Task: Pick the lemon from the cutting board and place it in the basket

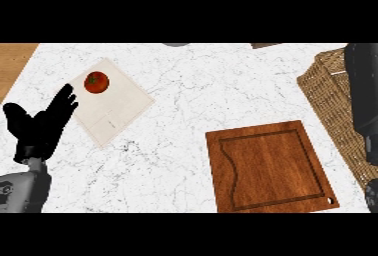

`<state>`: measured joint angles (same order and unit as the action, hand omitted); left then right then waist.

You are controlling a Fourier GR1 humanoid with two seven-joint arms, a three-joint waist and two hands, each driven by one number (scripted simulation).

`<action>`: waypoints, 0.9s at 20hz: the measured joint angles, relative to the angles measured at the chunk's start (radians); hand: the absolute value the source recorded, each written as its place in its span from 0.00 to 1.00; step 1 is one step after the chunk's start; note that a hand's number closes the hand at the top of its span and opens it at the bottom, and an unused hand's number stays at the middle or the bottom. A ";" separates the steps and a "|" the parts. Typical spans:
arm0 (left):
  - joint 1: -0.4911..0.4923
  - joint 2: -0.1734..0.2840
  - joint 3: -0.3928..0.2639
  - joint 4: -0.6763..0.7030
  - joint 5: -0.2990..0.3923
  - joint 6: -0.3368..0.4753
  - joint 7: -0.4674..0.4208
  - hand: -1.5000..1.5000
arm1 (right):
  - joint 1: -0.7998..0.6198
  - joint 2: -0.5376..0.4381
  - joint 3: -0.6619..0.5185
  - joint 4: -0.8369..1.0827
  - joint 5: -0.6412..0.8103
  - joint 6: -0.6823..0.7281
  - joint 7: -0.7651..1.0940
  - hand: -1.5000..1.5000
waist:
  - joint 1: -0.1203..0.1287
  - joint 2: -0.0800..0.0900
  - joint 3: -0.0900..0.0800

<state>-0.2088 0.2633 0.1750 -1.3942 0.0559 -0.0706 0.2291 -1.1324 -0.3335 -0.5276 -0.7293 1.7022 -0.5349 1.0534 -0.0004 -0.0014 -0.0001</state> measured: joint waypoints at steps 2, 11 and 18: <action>-0.003 -0.004 -0.001 0.015 -0.003 -0.001 -0.014 0.50 | 0.033 -0.003 -0.012 -0.010 -0.016 -0.021 -0.015 1.00 | 0.002 0.002 0.000; -0.018 -0.003 0.002 0.008 -0.005 0.002 0.005 0.50 | 0.169 -0.041 -0.099 -0.068 -0.026 -0.101 -0.022 0.00 | 0.005 0.004 0.000; -0.017 -0.005 -0.001 -0.008 -0.007 -0.001 0.021 0.50 | 0.222 -0.036 -0.095 -0.099 -0.100 -0.157 -0.052 0.00 | 0.007 0.003 0.001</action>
<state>-0.2256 0.2586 0.1738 -1.4021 0.0486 -0.0712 0.2502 -0.9107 -0.3692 -0.6230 -0.8284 1.6018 -0.6917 1.0010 0.0067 0.0014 0.0007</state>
